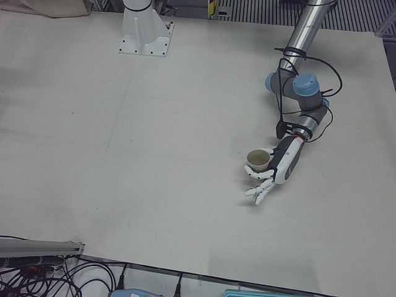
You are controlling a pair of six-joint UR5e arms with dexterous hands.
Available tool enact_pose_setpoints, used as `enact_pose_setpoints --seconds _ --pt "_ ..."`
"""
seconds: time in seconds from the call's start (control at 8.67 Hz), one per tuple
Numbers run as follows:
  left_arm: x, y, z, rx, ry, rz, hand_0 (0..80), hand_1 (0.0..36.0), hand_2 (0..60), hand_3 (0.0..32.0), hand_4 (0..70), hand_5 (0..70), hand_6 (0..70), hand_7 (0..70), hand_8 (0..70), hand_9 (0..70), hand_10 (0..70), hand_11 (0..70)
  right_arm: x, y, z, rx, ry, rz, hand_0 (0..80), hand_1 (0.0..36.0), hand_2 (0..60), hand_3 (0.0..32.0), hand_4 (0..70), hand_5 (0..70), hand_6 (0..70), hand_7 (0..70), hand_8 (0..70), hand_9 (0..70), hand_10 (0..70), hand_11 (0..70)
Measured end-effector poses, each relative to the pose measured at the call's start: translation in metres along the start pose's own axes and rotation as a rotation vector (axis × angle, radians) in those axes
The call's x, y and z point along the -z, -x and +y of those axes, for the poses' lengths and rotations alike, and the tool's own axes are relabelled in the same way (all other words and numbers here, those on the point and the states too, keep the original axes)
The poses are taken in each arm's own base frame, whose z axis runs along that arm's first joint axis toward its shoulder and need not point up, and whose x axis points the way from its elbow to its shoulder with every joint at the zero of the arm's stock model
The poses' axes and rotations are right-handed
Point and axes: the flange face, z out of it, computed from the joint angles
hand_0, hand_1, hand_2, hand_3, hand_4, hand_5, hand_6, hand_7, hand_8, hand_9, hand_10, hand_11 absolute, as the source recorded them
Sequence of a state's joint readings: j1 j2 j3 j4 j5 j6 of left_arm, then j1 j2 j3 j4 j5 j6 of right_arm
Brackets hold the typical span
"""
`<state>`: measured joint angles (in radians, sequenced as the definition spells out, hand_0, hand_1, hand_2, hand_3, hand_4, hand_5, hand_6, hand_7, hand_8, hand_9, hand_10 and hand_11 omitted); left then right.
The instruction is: Pour water
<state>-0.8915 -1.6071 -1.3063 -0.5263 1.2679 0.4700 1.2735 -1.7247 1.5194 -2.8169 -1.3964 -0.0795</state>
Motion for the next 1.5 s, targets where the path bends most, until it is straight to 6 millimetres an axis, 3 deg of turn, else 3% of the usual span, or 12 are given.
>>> enact_pose_setpoints --seconds 0.23,0.35,0.58,0.81,0.92,1.27,1.5 --pt "-0.014 -0.009 0.026 0.039 0.005 0.012 69.4 36.0 60.0 0.0 70.0 70.0 17.3 17.1 5.4 5.7 8.7 14.9 0.000 -0.016 -0.067 0.100 -0.038 0.033 52.3 19.9 17.2 0.0 21.5 18.3 8.4 13.2 0.6 1.2 0.0 0.0" --pt "-0.018 -0.011 0.033 0.053 0.008 0.014 70.0 36.0 60.0 0.0 70.0 70.0 17.5 17.1 5.6 5.8 8.7 14.9 -0.006 -0.029 -0.084 0.144 -0.054 0.059 52.1 19.4 13.6 0.0 17.0 16.0 6.6 10.9 0.3 0.7 0.0 0.0" --pt "-0.020 -0.012 0.038 0.070 0.009 0.016 67.7 36.0 60.0 0.0 70.0 70.0 17.0 16.7 5.4 5.7 8.6 14.7 -0.014 -0.054 -0.095 0.234 -0.058 0.112 53.5 19.1 6.0 0.0 13.1 14.8 6.0 8.7 0.2 0.3 0.0 0.0" --pt "-0.017 -0.012 0.035 0.076 0.002 0.015 64.1 36.0 60.0 0.0 70.0 70.0 16.5 16.2 5.2 5.6 8.7 14.7 -0.035 -0.099 -0.084 0.284 -0.021 0.191 54.2 19.3 1.4 0.0 4.8 13.6 3.2 5.4 0.0 0.0 0.0 0.0" --pt "-0.013 -0.013 0.031 0.084 -0.012 0.025 62.7 36.0 60.0 0.0 70.0 70.0 16.3 15.8 5.0 5.4 8.6 14.5 -0.045 -0.120 -0.076 0.311 0.004 0.224 54.9 20.5 3.4 0.0 4.7 14.6 3.1 6.3 0.0 0.0 0.0 0.0" --pt "-0.003 -0.015 0.020 0.100 -0.038 0.050 61.6 36.0 60.0 0.0 70.0 70.0 15.3 15.1 4.9 5.2 8.5 14.3 -0.060 -0.142 -0.058 0.361 0.046 0.248 56.8 22.7 6.1 0.2 6.3 16.0 3.8 7.9 0.0 0.1 0.0 0.0" --pt "0.009 -0.016 0.014 0.103 -0.037 0.055 62.1 36.0 60.0 0.0 70.0 70.0 15.2 15.1 4.8 5.2 8.6 14.3 -0.074 -0.151 -0.025 0.400 0.076 0.251 57.5 24.7 13.8 0.0 11.7 20.0 5.7 11.8 0.1 0.9 0.0 0.0"
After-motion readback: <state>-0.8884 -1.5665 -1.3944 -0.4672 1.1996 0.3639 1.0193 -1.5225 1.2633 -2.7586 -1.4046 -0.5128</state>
